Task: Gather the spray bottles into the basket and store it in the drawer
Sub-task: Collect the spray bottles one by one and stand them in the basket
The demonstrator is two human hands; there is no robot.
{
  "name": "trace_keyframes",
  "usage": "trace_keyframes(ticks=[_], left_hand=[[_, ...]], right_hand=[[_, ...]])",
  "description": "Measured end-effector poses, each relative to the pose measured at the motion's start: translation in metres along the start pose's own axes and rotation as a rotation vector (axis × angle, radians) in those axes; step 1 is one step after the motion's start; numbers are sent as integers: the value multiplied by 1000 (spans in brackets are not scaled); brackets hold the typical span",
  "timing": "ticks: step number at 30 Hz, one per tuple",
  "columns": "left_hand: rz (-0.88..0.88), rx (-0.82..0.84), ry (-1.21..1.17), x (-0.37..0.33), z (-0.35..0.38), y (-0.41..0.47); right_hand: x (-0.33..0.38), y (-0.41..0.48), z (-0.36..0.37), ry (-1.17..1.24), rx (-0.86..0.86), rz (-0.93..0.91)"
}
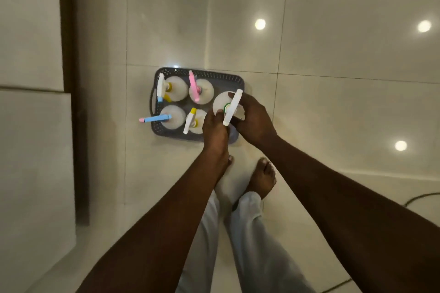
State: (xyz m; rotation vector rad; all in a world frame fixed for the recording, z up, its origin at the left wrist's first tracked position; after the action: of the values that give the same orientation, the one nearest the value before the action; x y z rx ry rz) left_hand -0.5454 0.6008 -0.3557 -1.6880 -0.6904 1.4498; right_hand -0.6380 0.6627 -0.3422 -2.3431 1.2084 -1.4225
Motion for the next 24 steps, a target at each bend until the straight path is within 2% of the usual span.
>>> trace_keyframes(ticks=[8,12,24], left_hand=[[-27,-82,-71,38,15,67],[-28,-88,-179,46,19,93],[-58,-23,-363,56,25,130]], right_hand=[[-47,51,31,-158,79,-79],[-63,73,44,-238,99,-116],[-79,109,54,-537,148,-149]])
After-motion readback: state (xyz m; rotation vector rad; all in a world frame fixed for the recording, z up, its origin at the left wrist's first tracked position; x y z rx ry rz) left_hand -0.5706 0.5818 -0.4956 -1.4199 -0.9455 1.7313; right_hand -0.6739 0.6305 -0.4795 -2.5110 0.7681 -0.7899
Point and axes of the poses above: each hand's wrist, its own y-axis towards the middle knuckle, its own z-axis out of the palm, x = y × z, the point moved 1 cm from there along y, towards the middle knuckle, and after that the axes turned 10 degrees about -y, right-handed, at the moved point
